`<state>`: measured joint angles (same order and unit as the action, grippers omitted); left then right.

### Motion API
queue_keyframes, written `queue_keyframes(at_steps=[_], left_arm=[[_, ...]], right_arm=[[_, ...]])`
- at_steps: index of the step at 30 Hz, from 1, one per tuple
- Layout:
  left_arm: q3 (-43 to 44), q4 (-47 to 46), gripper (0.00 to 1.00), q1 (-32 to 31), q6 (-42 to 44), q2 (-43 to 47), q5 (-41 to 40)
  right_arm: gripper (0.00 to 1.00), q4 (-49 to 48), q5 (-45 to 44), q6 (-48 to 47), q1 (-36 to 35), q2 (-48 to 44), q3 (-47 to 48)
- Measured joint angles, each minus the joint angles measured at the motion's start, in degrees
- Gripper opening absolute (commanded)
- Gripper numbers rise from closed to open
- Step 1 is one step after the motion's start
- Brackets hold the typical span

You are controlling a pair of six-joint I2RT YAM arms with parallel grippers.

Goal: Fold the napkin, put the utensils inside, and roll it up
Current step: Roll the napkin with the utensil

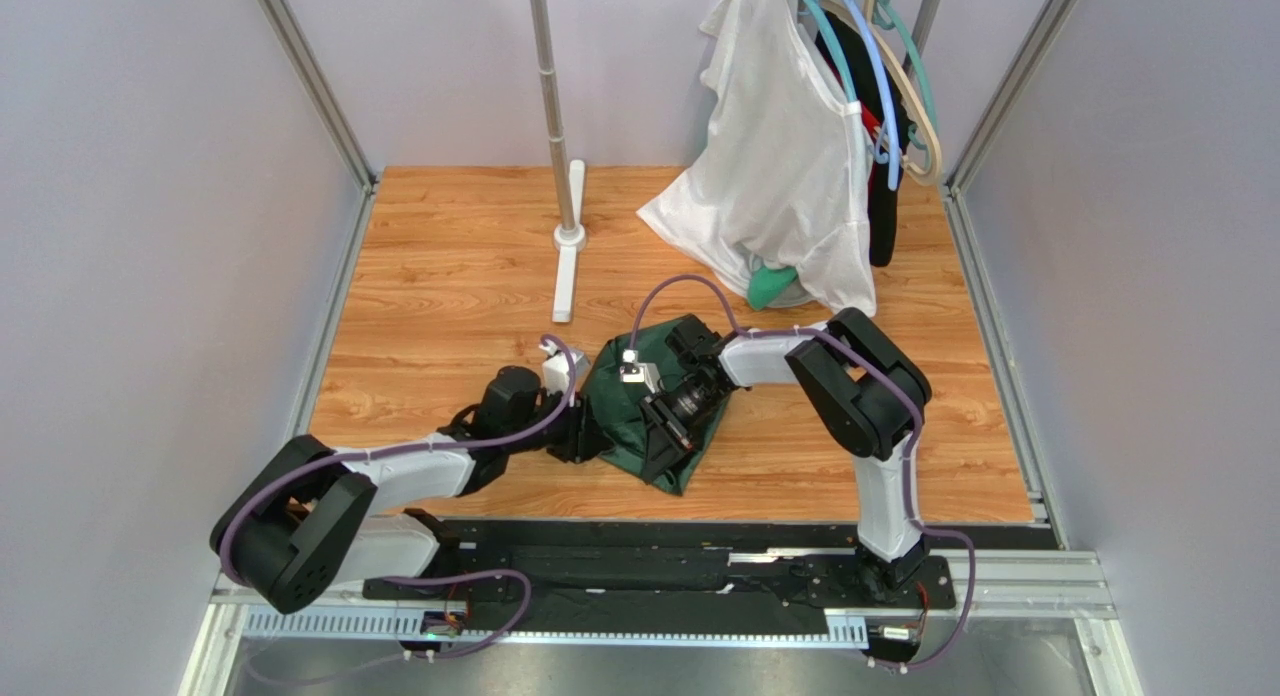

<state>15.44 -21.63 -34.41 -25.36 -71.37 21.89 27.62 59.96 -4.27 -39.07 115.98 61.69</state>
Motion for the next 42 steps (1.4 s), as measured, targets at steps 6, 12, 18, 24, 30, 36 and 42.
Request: queue_keyframes(at_steps=[6, 12, 18, 24, 30, 36, 42], left_arm=[[2.67, 0.15, 0.37, 0.00, -0.09, -3.54, 0.00], [4.70, 1.33, 0.36, 0.00, -0.26, -6.10, 0.02], [6.80, 2.21, 0.36, 0.00, -0.48, -8.33, 0.17], [7.61, 2.43, 0.36, 0.00, -1.27, -9.31, 0.48], [8.90, 3.48, 0.35, 0.00, -1.88, -10.27, 0.63], [9.51, 4.46, 0.35, 0.00, -2.01, -10.51, 0.74], [9.60, 4.76, 0.35, 0.00, -2.01, -10.49, 0.72]], right_arm=[[0.62, -1.31, -2.71, 1.70, 0.00, -5.18, -2.12], [0.65, -4.33, -10.36, 5.14, 0.00, -11.67, -5.70], [0.66, -6.10, -23.74, 9.75, 0.02, -22.95, -10.54], [0.66, -8.98, -36.30, 16.13, -0.02, -40.35, -16.52], [0.66, -12.59, -42.71, 24.28, -0.02, -50.21, -25.68], [0.66, -14.95, -44.02, 28.98, -1.57, -51.41, -33.05], [0.66, -20.04, -44.94, 29.75, -4.11, -51.01, -34.95]])
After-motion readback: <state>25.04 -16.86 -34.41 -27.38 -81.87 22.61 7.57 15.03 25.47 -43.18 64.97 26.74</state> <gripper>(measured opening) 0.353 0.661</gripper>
